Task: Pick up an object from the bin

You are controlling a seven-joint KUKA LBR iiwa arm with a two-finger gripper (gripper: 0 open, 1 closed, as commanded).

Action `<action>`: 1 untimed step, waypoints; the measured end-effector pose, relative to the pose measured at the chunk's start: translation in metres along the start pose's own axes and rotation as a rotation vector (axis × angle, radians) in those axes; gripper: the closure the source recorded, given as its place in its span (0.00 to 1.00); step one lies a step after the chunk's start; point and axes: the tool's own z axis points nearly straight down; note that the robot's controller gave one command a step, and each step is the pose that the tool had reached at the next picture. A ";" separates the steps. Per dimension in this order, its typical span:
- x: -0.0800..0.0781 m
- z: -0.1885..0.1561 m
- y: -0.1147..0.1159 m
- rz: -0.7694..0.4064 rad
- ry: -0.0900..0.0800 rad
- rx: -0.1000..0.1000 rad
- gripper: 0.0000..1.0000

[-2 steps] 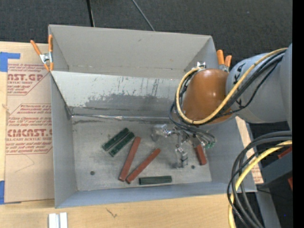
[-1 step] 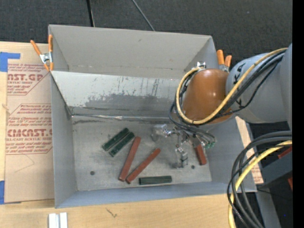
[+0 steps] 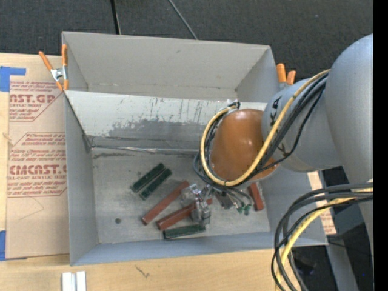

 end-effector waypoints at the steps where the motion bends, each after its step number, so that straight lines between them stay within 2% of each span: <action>1: 0.000 0.000 0.000 0.000 0.000 0.000 1.00</action>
Offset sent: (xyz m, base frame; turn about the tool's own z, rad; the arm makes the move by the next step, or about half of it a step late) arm 0.0036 0.0051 0.1359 -0.1753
